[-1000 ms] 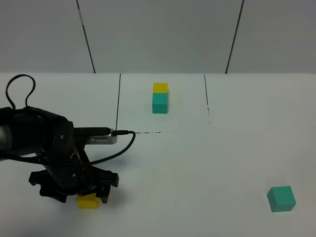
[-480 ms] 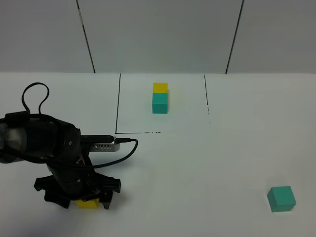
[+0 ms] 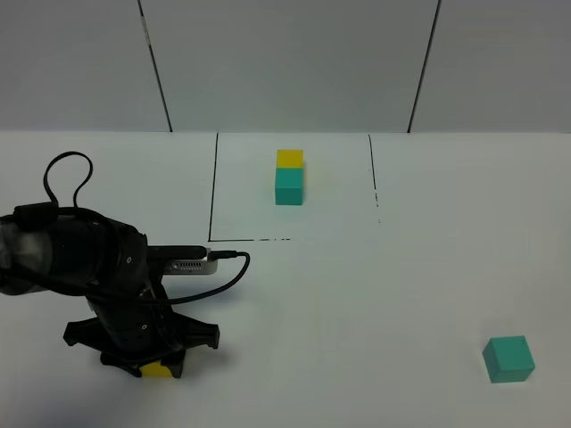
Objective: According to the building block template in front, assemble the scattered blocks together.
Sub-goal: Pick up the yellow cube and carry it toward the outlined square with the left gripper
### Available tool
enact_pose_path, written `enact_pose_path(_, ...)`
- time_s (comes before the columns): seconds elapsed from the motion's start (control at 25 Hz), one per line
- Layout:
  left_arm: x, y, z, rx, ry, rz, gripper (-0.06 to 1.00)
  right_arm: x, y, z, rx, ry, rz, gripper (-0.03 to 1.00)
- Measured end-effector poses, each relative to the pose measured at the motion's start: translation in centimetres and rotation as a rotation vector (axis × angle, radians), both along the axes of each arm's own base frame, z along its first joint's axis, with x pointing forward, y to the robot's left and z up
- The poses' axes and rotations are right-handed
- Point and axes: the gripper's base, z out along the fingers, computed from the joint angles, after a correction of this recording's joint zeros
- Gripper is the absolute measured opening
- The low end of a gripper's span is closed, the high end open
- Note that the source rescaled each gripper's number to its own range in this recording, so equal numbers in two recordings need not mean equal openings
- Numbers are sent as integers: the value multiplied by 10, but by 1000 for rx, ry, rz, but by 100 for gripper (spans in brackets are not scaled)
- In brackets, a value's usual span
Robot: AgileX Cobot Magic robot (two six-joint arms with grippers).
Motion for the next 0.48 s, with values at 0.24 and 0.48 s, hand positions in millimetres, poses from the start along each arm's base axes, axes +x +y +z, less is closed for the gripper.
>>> enact_pose_path(0.24,1,-1,3,8,21,-7,0,0,0,0,0,0,0,100)
enact_pose_path(0.48,14,-7,34,30,122,-241,0,0,0,0,0,0,0,100)
